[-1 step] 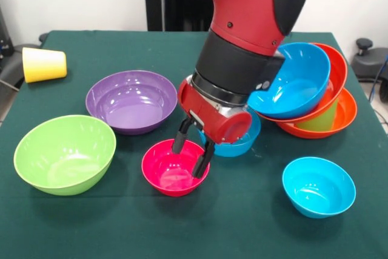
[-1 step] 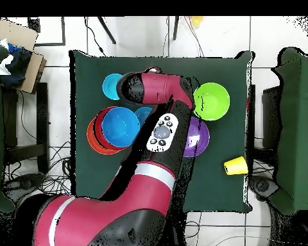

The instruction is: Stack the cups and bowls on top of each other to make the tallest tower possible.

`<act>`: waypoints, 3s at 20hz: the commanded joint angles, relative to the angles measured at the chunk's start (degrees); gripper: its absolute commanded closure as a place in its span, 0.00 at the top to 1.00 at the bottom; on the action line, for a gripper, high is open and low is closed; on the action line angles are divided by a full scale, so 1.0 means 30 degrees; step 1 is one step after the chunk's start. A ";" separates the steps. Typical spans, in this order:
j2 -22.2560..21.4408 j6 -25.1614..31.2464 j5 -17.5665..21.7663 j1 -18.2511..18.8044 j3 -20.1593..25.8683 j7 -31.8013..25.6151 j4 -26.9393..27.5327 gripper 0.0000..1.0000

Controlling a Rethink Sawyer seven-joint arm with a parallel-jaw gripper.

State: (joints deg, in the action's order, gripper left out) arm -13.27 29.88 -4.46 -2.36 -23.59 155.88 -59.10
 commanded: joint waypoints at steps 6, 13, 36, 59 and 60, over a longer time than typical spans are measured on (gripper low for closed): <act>-0.0094 -0.0214 0.1181 -0.0081 0.1975 -0.1125 -0.1292 1.00; 0.0276 -0.0604 0.1162 -0.0165 0.1907 -0.0794 -0.1132 1.00; 0.2074 -0.3883 0.1069 0.0253 0.2193 -0.0516 -0.0943 1.00; 0.4452 -0.5934 0.0456 -0.0753 0.0321 0.1038 0.0206 1.00; 0.4650 -0.6097 0.0348 -0.0853 0.0147 0.1193 0.0299 1.00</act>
State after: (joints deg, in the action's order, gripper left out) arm -2.60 14.01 -4.50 -3.35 -25.64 155.88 -59.29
